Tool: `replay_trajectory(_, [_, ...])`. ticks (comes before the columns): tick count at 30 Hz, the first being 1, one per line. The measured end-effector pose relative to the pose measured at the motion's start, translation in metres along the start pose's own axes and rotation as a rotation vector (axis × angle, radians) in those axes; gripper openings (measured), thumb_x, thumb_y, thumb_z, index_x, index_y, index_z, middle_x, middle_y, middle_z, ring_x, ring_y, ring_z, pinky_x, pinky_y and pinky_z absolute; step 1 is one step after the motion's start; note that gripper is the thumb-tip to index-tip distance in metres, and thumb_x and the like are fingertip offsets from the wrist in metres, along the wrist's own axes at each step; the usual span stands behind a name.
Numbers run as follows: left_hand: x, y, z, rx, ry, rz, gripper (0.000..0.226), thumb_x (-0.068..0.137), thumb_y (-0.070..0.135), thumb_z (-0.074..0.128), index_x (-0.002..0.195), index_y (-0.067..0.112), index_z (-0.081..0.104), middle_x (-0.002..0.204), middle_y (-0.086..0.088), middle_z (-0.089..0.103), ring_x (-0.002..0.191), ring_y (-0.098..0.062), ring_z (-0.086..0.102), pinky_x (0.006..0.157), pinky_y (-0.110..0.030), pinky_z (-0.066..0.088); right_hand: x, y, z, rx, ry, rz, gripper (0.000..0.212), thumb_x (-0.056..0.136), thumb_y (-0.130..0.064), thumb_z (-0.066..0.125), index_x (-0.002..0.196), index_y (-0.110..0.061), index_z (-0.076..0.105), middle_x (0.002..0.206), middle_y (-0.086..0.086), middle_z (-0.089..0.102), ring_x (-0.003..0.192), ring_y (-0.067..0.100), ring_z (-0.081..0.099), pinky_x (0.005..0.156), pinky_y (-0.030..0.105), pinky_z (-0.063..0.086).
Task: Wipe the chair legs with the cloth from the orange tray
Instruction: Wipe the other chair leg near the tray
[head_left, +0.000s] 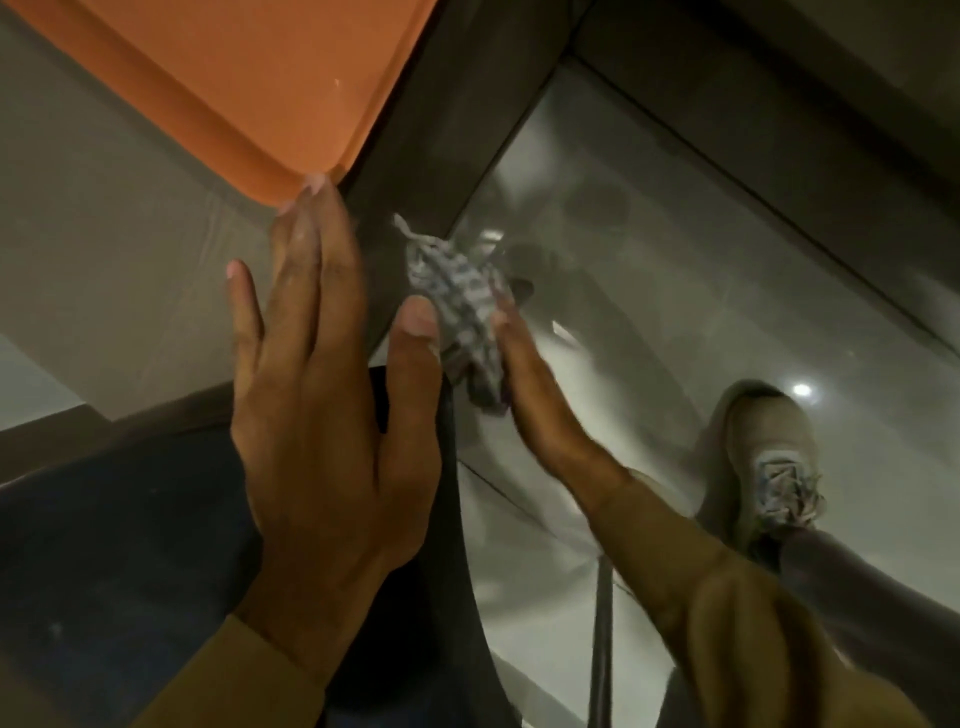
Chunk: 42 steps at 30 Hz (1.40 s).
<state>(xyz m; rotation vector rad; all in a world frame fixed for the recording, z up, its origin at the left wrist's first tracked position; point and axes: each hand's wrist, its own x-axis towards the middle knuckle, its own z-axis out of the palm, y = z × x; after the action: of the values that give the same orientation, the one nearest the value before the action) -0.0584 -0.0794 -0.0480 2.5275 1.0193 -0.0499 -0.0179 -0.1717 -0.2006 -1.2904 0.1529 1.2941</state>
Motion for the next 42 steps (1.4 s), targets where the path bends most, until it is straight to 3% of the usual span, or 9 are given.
replay_trajectory(7, [-0.001,0.000,0.000,-0.016,0.025,-0.013,0.071,0.114,0.042,0.023,0.172,0.001,0.027,0.182,-0.010,0.029,0.173,-0.023,0.022,0.145,-0.047,0.005,0.075,0.007,-0.019,0.028,0.082,0.212,0.053,0.122,-0.023,0.025,0.169,-0.004,0.040,0.157,0.009,0.058,0.113,0.008,0.069,0.088,0.010,0.053])
replay_trajectory(11, [0.000,0.003,-0.004,0.001,-0.018,-0.035,0.070,0.114,0.042,0.022,0.173,0.005,0.022,0.184,-0.007,0.026,0.173,-0.021,0.017,0.144,-0.050,0.004,-0.015,-0.022,-0.002,0.085,-0.011,0.113,0.058,0.119,-0.038,0.039,0.174,-0.018,0.036,0.179,0.000,0.043,0.167,0.017,0.040,0.140,0.037,0.031])
replay_trajectory(17, [-0.001,0.004,-0.003,0.013,-0.015,-0.036,0.069,0.114,0.041,0.020,0.174,0.006,0.024,0.184,-0.005,0.025,0.173,-0.019,0.017,0.145,-0.047,0.003,-0.079,-0.033,0.038,0.088,-0.068,-0.067,0.054,0.102,-0.078,0.042,0.155,-0.070,0.042,0.175,-0.031,0.040,0.165,-0.007,0.034,0.140,0.038,0.027])
replay_trajectory(23, [-0.001,0.005,-0.004,-0.008,-0.016,-0.043,0.068,0.114,0.040,0.019,0.174,0.006,0.020,0.184,-0.007,0.025,0.173,-0.020,0.017,0.143,-0.042,0.000,0.019,-0.008,0.002,-0.089,0.077,0.069,0.060,0.121,-0.043,0.027,0.177,-0.020,0.025,0.186,0.001,0.027,0.174,0.018,0.024,0.144,0.047,0.017])
replay_trajectory(29, [0.002,0.010,-0.006,0.012,-0.044,-0.064,0.071,0.112,0.041,0.017,0.174,0.007,0.020,0.184,-0.004,0.023,0.173,-0.018,0.015,0.145,-0.047,0.002,-0.030,-0.031,0.016,-0.010,-0.020,0.022,0.036,0.117,-0.043,0.042,0.149,-0.044,0.058,0.156,-0.015,0.067,0.145,-0.007,0.061,0.126,0.019,0.047])
replay_trajectory(30, [0.002,0.009,-0.005,0.022,-0.044,-0.060,0.071,0.112,0.041,0.017,0.174,0.007,0.021,0.184,-0.005,0.023,0.173,-0.018,0.015,0.144,-0.048,0.003,-0.047,-0.029,0.021,0.018,-0.035,0.002,0.033,0.113,-0.049,0.044,0.141,-0.055,0.061,0.154,-0.001,0.056,0.147,0.006,0.047,0.125,0.024,0.050])
replay_trajectory(32, [0.002,0.008,-0.005,0.029,-0.046,-0.051,0.071,0.113,0.042,0.018,0.174,0.006,0.021,0.184,-0.005,0.023,0.173,-0.018,0.015,0.144,-0.050,0.004,-0.056,-0.025,0.027,0.025,-0.013,-0.017,0.037,0.110,-0.057,0.042,0.139,-0.071,0.059,0.153,-0.024,0.063,0.146,-0.006,0.055,0.131,0.034,0.046])
replay_trajectory(37, [0.002,0.005,-0.003,-0.001,-0.009,-0.052,0.070,0.113,0.043,0.019,0.174,0.008,0.021,0.184,-0.004,0.024,0.173,-0.017,0.016,0.145,-0.047,0.004,0.024,-0.008,0.005,-0.054,0.120,0.066,0.053,0.122,-0.033,0.034,0.172,-0.017,0.037,0.178,0.006,0.042,0.167,0.022,0.038,0.141,0.044,0.028])
replay_trajectory(42, [0.001,0.006,-0.003,-0.026,0.010,-0.051,0.069,0.114,0.040,0.020,0.174,0.007,0.020,0.184,-0.005,0.026,0.173,-0.018,0.017,0.145,-0.047,0.003,0.038,-0.010,-0.002,-0.025,0.126,0.172,0.062,0.120,-0.044,0.033,0.177,-0.023,0.023,0.187,0.000,0.022,0.174,0.021,0.021,0.143,0.045,0.016])
